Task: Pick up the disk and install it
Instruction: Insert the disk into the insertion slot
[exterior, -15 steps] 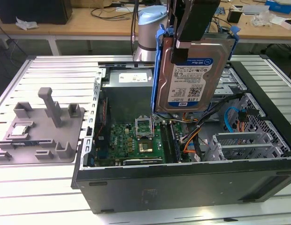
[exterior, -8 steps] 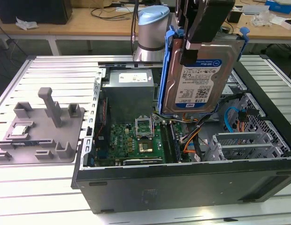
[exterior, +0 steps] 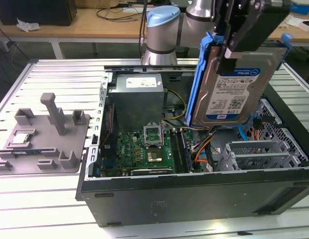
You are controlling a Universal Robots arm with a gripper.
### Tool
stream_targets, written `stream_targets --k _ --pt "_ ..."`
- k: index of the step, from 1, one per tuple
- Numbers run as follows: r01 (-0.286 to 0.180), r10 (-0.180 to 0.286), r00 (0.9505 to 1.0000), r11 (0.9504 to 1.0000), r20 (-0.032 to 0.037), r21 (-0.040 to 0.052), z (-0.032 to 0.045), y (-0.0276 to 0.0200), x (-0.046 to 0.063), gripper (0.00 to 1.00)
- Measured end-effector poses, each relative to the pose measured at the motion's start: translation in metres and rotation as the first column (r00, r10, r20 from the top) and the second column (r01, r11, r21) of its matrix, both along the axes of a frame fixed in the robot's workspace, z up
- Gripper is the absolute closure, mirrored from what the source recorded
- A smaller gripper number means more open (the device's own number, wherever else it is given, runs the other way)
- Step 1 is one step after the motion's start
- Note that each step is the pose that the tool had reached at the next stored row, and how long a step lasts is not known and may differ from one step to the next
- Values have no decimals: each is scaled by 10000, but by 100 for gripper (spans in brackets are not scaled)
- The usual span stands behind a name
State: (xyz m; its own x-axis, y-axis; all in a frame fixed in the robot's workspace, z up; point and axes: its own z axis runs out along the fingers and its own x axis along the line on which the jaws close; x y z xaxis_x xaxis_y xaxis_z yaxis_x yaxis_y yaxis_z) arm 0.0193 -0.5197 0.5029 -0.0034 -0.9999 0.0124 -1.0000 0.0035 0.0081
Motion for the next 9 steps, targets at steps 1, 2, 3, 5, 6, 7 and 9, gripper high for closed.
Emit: stream_targets --k 1,2,3,5,6,7,9 --pt "-1 1 10000 10000 0 22 0 -28 50 63" --pt "-1 1 10000 10000 0 41 0 -52 92 63" --pt "0 0 10000 10000 0 66 0 -83 151 63" --pt "-2 2 10000 10000 0 98 0 -126 244 63" --pt "0 0 10000 9999 0 127 0 -164 331 63" --pt "-2 2 10000 9999 0 150 0 -194 411 63" --pt "-1 1 10000 9998 0 180 0 -232 516 63"
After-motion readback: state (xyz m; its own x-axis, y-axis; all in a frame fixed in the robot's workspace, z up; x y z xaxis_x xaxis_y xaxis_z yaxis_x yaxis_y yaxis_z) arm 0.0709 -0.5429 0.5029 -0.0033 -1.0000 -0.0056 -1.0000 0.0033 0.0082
